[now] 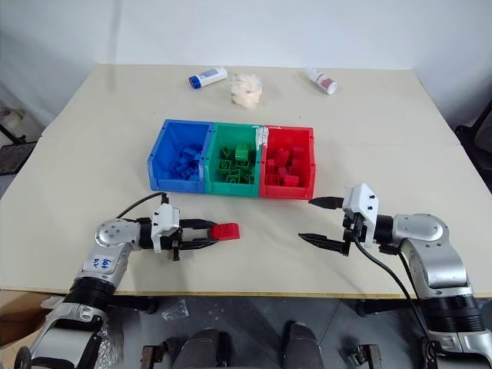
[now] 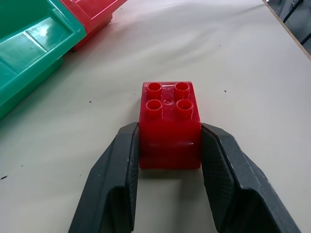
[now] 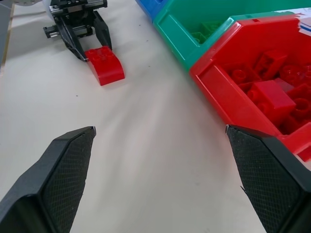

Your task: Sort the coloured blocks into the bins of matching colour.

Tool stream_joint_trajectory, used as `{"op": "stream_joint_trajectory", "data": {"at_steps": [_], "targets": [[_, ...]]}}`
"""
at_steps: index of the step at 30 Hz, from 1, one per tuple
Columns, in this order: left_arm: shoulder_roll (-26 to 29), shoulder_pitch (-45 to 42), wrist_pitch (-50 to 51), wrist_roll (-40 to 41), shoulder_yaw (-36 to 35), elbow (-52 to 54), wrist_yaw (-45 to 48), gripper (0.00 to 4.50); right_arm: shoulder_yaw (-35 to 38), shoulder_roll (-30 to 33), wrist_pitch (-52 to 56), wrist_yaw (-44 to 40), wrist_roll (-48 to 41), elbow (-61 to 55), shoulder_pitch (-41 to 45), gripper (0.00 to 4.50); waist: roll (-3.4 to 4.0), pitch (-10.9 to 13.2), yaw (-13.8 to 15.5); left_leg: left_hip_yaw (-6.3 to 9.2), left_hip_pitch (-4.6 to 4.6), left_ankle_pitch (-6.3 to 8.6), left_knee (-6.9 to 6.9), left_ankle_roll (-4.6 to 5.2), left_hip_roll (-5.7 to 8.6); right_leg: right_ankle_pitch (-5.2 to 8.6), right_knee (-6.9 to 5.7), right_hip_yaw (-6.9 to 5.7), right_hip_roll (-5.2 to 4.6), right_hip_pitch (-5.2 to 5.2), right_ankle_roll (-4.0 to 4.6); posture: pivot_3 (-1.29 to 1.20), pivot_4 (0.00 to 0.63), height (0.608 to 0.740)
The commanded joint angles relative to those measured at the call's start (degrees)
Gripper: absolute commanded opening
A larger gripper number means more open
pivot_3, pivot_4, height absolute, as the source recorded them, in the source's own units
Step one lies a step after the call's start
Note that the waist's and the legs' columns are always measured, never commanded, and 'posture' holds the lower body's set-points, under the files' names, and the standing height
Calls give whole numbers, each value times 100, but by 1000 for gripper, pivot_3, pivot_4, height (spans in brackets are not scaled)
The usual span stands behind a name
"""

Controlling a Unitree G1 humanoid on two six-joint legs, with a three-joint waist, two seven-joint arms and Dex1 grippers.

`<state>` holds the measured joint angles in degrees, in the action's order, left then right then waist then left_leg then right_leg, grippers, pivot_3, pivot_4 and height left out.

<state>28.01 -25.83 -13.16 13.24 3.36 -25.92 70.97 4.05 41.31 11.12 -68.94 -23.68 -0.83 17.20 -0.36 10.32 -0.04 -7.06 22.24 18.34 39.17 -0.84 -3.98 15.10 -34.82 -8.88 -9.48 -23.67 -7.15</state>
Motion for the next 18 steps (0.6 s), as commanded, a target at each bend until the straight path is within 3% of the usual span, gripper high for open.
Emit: {"op": "stream_joint_trajectory", "data": {"at_steps": [1, 8, 18], "targets": [[-48, 40, 116, -85, 88, 80, -148, 1445, 163, 69, -50, 38, -96, -160, 0, 4500, 0, 0, 5, 0, 0, 0, 0, 0, 0, 0, 0, 0, 0, 0, 0, 0, 150, 740], [-520, -824, 866, 75, 4, 641, -852, 1445, 338, 32, -18, 224, -207, -298, -126, 4500, -5, 3, 109, 6, 9, 0, 7, 1, 1, -2, 1, -2, 0, 0, -3, 0, 150, 740], [-1441, -2999, 651, -182, 29, -1457, -1210, 1445, 711, -85, 62, 769, -470, -784, -548, 4500, -8, 4, 136, 3, 8, -1, 3, 0, 5, -3, 11, -4, 0, 2, -5, 0, 150, 740]]}}
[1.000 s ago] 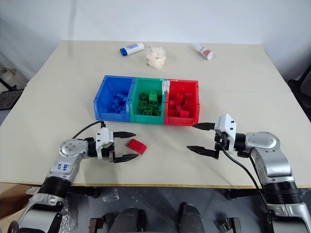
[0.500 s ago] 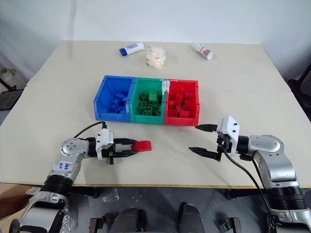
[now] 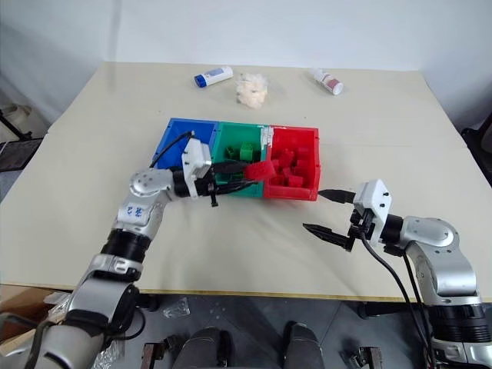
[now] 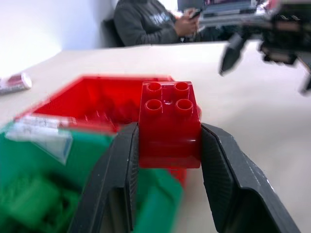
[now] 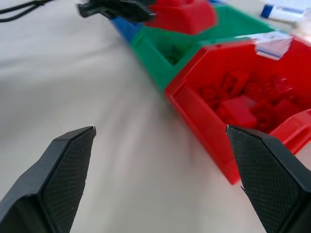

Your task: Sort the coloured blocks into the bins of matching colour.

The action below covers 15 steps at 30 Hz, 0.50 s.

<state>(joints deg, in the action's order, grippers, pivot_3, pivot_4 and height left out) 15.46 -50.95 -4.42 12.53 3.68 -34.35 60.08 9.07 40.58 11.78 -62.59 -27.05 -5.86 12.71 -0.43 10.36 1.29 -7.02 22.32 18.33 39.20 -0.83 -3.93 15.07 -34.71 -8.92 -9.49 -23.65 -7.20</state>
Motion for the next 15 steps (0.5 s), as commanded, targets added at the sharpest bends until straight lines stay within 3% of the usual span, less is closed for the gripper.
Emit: {"op": "stream_joint_trajectory", "data": {"at_steps": [1, 2, 6, 11, 15], "targets": [[-252, -651, -295, -156, -11, -863, -164, 1445, 221, -17, -4, 167, -137, -310, -132, 4500, -2, 1, 2, 0, 1, 0, 0, 0, 1, 0, 1, -1, 0, 0, 0, 0, 150, 740], [-317, -807, -388, -206, -34, -1125, -250, 1445, 227, -23, -9, 201, -141, -349, -172, 4500, -2, 1, 1, -1, 2, 0, 0, 0, 1, 0, 5, -1, 0, 0, 0, 0, 150, 740], [-654, -1524, -866, -268, -227, -2277, -558, 2780, 260, -48, -20, 337, -152, -439, -252, 4500, -4, 3, -2, 0, 4, 0, -2, 1, 2, -2, 11, 0, 0, -1, -3, 0, 150, 740], [-765, -1761, -1263, -330, -328, -2787, -506, 4387, 229, -39, -36, 398, -143, -450, -248, 4500, -5, 3, -24, -1, 5, 0, -6, 1, 2, -2, 17, -1, 0, -1, -3, 0, 150, 740], [-568, -1540, -1118, -169, -424, -2517, 16, 4481, 184, -30, -48, 384, -124, -372, -164, 4500, -5, 3, -30, 0, 5, 0, -7, 1, 2, -2, 15, -2, 0, -2, -3, 0, 150, 740]]}}
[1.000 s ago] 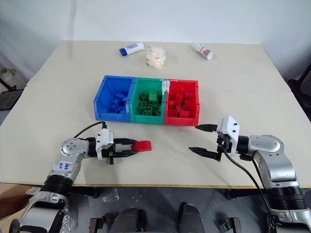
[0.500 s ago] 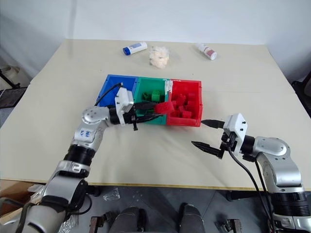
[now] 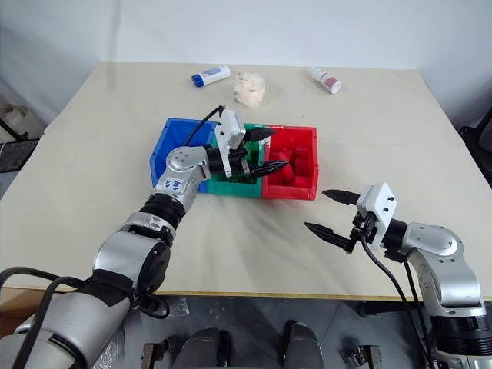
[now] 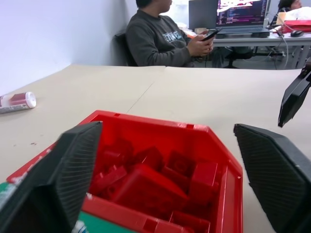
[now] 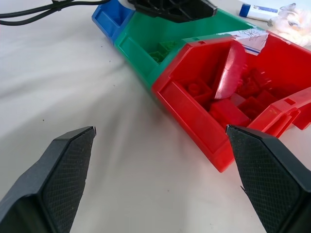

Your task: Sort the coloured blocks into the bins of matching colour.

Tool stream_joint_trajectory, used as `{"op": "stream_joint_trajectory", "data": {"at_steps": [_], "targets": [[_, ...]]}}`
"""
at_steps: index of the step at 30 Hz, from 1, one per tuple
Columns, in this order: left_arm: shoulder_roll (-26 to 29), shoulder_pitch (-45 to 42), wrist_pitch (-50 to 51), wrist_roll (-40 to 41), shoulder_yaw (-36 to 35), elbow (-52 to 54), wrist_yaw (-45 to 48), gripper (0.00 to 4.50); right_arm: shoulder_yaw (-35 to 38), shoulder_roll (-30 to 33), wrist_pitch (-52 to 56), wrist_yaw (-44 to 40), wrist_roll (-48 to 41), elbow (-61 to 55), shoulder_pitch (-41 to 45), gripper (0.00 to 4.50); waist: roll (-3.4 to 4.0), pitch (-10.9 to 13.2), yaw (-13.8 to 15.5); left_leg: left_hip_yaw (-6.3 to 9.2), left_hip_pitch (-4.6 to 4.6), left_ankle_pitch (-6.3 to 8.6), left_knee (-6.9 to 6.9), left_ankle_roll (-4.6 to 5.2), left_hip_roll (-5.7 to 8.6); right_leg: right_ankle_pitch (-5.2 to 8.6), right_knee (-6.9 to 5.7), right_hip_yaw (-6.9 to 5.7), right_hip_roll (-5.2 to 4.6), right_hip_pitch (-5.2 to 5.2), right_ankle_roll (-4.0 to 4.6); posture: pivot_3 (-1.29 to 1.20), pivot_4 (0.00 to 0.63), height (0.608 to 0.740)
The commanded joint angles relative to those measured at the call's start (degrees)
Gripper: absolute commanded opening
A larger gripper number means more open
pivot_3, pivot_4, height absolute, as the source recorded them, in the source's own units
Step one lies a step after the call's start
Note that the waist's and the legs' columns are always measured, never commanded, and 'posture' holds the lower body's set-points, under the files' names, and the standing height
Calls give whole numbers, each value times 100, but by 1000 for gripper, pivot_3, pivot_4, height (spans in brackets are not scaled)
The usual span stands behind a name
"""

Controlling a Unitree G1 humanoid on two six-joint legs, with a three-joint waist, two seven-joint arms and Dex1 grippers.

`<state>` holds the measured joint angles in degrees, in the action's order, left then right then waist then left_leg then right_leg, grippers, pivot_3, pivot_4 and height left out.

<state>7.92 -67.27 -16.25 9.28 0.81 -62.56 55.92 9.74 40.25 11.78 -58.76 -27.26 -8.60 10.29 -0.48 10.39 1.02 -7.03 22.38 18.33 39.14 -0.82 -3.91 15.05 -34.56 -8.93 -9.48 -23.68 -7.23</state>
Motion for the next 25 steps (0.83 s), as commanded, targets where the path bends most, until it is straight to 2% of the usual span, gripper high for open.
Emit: {"op": "stream_joint_trajectory", "data": {"at_steps": [1, 5, 9, 12, 15, 19, 25], "targets": [[324, 282, 109, 237, -160, 556, 689, 4481, 96, 15, -47, -29, -100, -59, 117, 4500, 0, 0, -18, -1, 0, 0, 1, 0, 0, 0, 0, 1, 0, 0, 0, 0, 150, 740], [960, 1338, 850, 705, -304, 2073, 1346, 4481, -19, 101, -52, -269, -65, 168, 311, 4500, 3, -1, -148, -1, -7, 0, -4, -1, -2, 1, -12, 3, 0, -1, 1, 0, 150, 740], [1831, 2560, 2295, 1098, -622, 3883, 1066, 4481, -174, 175, -125, -598, 49, 624, 675, 4500, 2, -1, -194, 1, -7, -1, -1, -1, -2, 1, -20, 6, 0, -2, 1, 0, 150, 740], [2436, 3418, 2693, 1423, -914, 4788, 1244, 4481, -383, 202, -265, -878, 210, 1046, 997, 4500, 3, -1, -207, 3, -7, 0, 0, -1, -3, 1, -19, 7, 0, -2, 1, 0, 150, 740], [2868, 3995, 2676, 1470, -1149, 5149, 1282, 4481, -509, 214, -435, -1077, 377, 1406, 1251, 4500, 3, -1, -150, 3, -8, 0, 0, -1, -5, 1, -20, 6, 0, -1, 2, 0, 150, 740], [3386, 4586, 2494, 1410, -1542, 5112, 1241, 4481, -650, 255, -656, -1361, 557, 1833, 1537, 4500, 3, -1, -126, 0, -8, 0, 1, -1, -5, 2, -20, 7, 0, -2, 3, 0, 150, 740], [3597, 4730, 2399, 1513, -1765, 4954, 1150, 4481, -696, 189, -817, -1487, 668, 2213, 1822, 4500, 3, -1, -113, -1, -9, 0, 0, -1, -7, 3, -23, 6, 0, -4, 6, 0, 150, 740]]}}
